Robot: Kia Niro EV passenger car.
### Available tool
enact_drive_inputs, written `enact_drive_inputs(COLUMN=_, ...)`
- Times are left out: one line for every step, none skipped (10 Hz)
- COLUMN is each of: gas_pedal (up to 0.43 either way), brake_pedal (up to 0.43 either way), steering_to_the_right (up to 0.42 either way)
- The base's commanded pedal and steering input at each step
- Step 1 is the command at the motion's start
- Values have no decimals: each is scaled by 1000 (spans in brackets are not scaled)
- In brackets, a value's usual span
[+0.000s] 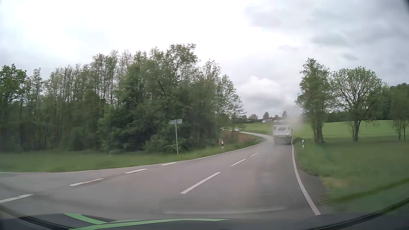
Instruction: Follow the waypoints while adhering to traffic rules and regulations
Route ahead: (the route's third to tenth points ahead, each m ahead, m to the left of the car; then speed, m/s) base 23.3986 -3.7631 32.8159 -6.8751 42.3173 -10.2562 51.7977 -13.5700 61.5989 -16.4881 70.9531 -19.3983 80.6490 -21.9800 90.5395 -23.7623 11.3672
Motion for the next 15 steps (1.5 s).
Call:
enact_drive_inputs(gas_pedal=311, brake_pedal=0, steering_to_the_right=160)
enact_drive_inputs(gas_pedal=311, brake_pedal=0, steering_to_the_right=155)
enact_drive_inputs(gas_pedal=319, brake_pedal=0, steering_to_the_right=148)
enact_drive_inputs(gas_pedal=339, brake_pedal=0, steering_to_the_right=137)
enact_drive_inputs(gas_pedal=350, brake_pedal=0, steering_to_the_right=123)
enact_drive_inputs(gas_pedal=350, brake_pedal=0, steering_to_the_right=113)
enact_drive_inputs(gas_pedal=350, brake_pedal=0, steering_to_the_right=94)
enact_drive_inputs(gas_pedal=370, brake_pedal=0, steering_to_the_right=76)
enact_drive_inputs(gas_pedal=378, brake_pedal=0, steering_to_the_right=61)
enact_drive_inputs(gas_pedal=398, brake_pedal=0, steering_to_the_right=43)
enact_drive_inputs(gas_pedal=409, brake_pedal=0, steering_to_the_right=31)
enact_drive_inputs(gas_pedal=409, brake_pedal=0, steering_to_the_right=24)
enact_drive_inputs(gas_pedal=409, brake_pedal=0, steering_to_the_right=17)
enact_drive_inputs(gas_pedal=409, brake_pedal=0, steering_to_the_right=11)
enact_drive_inputs(gas_pedal=409, brake_pedal=0, steering_to_the_right=9)
